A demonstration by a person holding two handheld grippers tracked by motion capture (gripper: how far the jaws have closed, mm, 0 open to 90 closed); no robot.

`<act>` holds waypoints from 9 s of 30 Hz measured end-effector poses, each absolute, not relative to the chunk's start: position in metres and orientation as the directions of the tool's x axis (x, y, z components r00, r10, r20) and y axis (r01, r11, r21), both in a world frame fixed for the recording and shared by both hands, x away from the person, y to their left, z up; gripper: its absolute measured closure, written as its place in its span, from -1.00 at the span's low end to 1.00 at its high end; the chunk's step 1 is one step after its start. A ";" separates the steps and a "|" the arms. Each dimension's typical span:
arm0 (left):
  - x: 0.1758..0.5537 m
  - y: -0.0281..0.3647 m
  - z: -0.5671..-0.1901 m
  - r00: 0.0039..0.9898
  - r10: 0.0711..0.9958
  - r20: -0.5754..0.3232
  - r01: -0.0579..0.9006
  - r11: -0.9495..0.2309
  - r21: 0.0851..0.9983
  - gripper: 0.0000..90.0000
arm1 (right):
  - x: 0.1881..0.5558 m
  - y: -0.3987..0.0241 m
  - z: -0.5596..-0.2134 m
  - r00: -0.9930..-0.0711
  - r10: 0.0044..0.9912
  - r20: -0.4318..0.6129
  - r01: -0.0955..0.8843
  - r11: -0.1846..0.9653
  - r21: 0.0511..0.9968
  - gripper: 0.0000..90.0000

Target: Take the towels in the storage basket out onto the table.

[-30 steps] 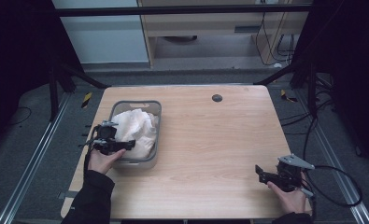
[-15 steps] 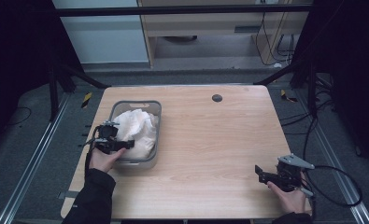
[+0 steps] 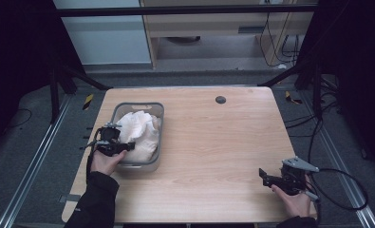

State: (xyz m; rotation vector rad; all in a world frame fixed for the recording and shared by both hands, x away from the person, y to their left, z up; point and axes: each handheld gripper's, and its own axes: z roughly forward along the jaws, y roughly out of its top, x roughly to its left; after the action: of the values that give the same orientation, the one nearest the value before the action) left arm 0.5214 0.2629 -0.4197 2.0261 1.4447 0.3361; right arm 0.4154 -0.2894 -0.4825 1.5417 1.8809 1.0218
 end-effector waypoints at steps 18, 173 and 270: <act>0.510 0.258 -0.392 0.400 0.908 -0.124 0.688 -0.208 0.696 0.47 | 0.416 -0.290 -0.482 -0.235 0.968 0.089 0.598 0.071 0.798 -0.92; 0.499 0.063 -0.345 0.734 0.672 -0.097 0.454 -0.379 0.807 0.48 | 0.415 -0.289 -0.483 -0.268 0.960 0.081 0.577 0.092 0.812 -0.88; 0.462 0.114 -0.400 0.736 0.673 -0.078 0.431 -0.377 0.820 -0.38 | 0.415 -0.288 -0.487 -0.280 0.958 0.066 0.576 0.113 0.810 -0.90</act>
State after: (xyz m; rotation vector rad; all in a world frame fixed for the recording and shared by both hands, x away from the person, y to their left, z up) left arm 0.4622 0.1138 -0.3999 2.0280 0.8354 0.3368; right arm 0.4153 -0.2878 -0.4867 1.4849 1.9141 1.0407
